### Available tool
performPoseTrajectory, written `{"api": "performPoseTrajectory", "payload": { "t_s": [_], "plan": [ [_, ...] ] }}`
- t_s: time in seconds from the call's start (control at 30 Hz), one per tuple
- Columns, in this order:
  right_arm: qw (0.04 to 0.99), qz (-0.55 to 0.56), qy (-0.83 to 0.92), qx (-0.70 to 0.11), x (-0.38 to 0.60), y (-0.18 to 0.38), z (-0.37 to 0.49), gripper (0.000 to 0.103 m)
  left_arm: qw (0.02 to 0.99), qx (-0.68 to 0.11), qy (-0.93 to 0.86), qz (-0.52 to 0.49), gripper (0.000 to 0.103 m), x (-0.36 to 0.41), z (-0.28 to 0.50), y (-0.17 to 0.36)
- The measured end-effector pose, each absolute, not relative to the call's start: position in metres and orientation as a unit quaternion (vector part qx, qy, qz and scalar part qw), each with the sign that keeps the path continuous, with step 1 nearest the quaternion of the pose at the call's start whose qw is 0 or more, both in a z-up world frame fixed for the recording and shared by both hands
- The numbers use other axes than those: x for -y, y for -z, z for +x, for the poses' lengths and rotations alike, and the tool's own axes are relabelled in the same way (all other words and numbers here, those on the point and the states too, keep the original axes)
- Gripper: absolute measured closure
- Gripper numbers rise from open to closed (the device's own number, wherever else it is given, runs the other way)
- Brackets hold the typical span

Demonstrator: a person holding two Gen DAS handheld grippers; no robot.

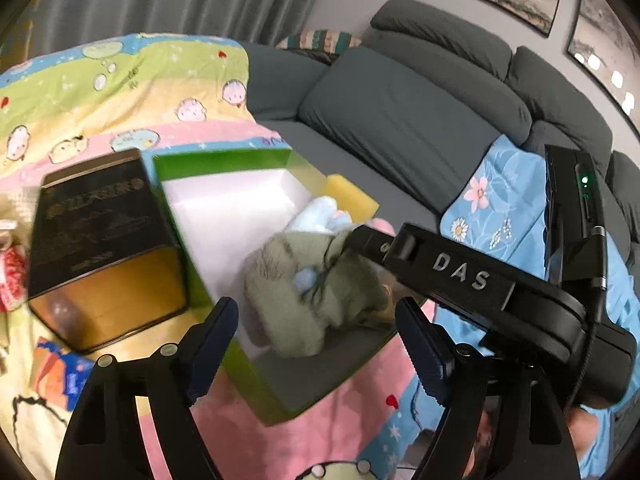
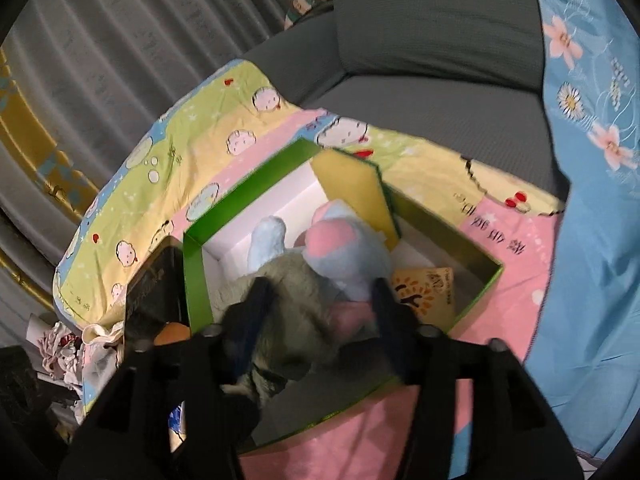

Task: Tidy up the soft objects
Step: 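Move the right gripper back to the blue-orange Tempo tissue pack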

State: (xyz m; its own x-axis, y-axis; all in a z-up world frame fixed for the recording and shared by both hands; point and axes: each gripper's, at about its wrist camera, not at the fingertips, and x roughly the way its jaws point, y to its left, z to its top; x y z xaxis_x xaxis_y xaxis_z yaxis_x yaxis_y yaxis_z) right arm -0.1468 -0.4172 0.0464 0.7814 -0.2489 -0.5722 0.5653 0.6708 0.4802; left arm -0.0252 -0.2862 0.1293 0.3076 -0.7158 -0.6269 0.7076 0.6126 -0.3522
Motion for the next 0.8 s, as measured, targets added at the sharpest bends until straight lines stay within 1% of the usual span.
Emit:
{"api": "performPoseTrajectory", "payload": {
  "t_s": [0.07, 0.13, 0.2, 0.27, 0.3, 0.33, 0.6, 0.8],
  "plan": [
    [0.89, 0.324, 0.229, -0.226, 0.411, -0.054, -0.151, 0.025, 0.813, -0.389, 0.434, -0.009, 0.02, 0.274, -0.027, -0.134],
    [0.899, 0.309, 0.225, -0.215, 0.403, -0.063, -0.154, 0.016, 0.817, -0.388, 0.426, -0.016, 0.019, 0.26, -0.028, -0.139],
    [0.905, 0.289, 0.228, -0.212, 0.393, -0.071, -0.156, 0.016, 0.824, -0.385, 0.416, -0.023, 0.019, 0.241, -0.029, -0.143],
    [0.91, 0.272, 0.236, -0.205, 0.384, -0.079, -0.158, 0.011, 0.83, -0.38, 0.407, -0.031, 0.017, 0.225, -0.03, -0.147],
    [0.913, 0.264, 0.239, -0.2, 0.379, -0.083, -0.16, 0.01, 0.834, -0.377, 0.4, -0.037, 0.011, 0.215, -0.031, -0.149],
    [0.916, 0.258, 0.238, -0.196, 0.374, -0.087, -0.16, 0.009, 0.839, -0.373, 0.394, -0.045, 0.008, 0.204, -0.032, -0.151],
    [0.935, 0.218, 0.206, -0.191, 0.337, -0.101, -0.156, 0.001, 0.864, -0.373, 0.329, -0.078, 0.008, 0.128, -0.033, -0.153],
    [0.945, 0.195, 0.14, -0.221, 0.301, -0.099, -0.134, 0.001, 0.883, -0.39, 0.238, -0.105, 0.008, 0.053, -0.035, -0.127]
  ]
}}
